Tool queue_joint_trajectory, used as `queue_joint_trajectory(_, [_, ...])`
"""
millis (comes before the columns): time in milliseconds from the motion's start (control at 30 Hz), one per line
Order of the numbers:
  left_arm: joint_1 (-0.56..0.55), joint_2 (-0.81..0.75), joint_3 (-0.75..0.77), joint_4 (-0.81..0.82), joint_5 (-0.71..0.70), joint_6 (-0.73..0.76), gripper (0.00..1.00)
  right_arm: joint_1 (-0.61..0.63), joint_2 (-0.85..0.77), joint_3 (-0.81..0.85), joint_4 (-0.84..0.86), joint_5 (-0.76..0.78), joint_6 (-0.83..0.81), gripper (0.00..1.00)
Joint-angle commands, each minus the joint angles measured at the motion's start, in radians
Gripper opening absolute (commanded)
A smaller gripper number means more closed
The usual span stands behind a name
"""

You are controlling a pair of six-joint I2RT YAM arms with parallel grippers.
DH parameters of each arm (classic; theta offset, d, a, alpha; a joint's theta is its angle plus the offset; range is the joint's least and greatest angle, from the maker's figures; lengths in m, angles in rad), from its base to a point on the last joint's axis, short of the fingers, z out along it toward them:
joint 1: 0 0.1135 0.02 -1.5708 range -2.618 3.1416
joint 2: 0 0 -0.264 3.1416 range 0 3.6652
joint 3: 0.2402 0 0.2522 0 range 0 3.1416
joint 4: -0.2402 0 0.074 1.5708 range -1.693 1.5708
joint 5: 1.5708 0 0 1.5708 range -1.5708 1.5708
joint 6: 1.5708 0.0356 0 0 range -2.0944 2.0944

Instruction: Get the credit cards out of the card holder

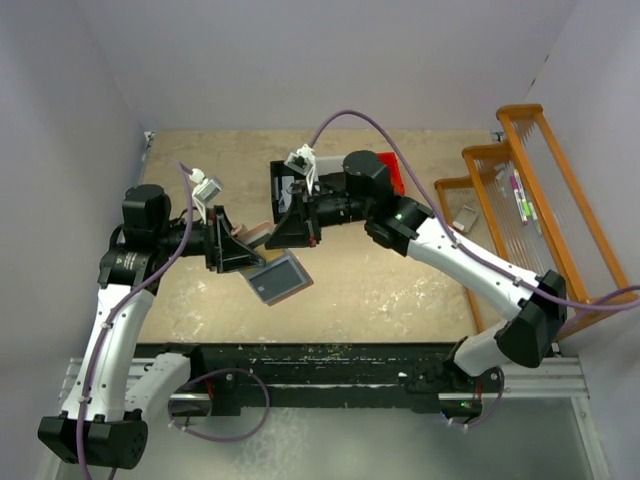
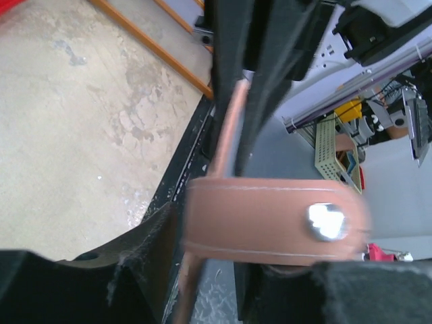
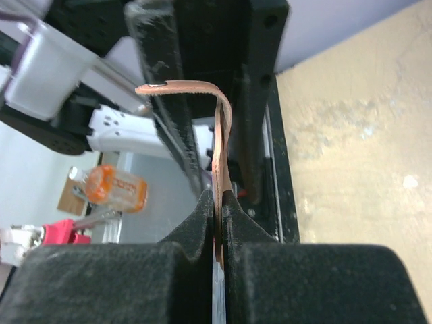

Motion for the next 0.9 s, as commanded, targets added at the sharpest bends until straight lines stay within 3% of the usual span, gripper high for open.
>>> queue_joint_trajectory(0, [-0.001,-0.007,0.063,-0.082,0.078,0.143,0.39,0.003,0.040,0.119,-0.255,-0.066,-0.196,0.00])
queue_joint_trajectory(367, [-0.001,-0.006,0.038,-0.171,0.112,0.246,0.20,0.003,0.103,0.210,-0.364,-0.102,-0.271,0.00])
queue_joint_trajectory(733, [-0.001,-0.006,0.039,-0.121,0.162,0.178,0.29,-0.001,0.113,0.256,-0.450,-0.114,-0.344,0.00])
queue_joint_trajectory(867, [-0.001,-0.014,0.028,-0.117,0.117,0.175,0.14,-0.002,0.122,0.271,-0.458,-0.115,-0.348,0.00])
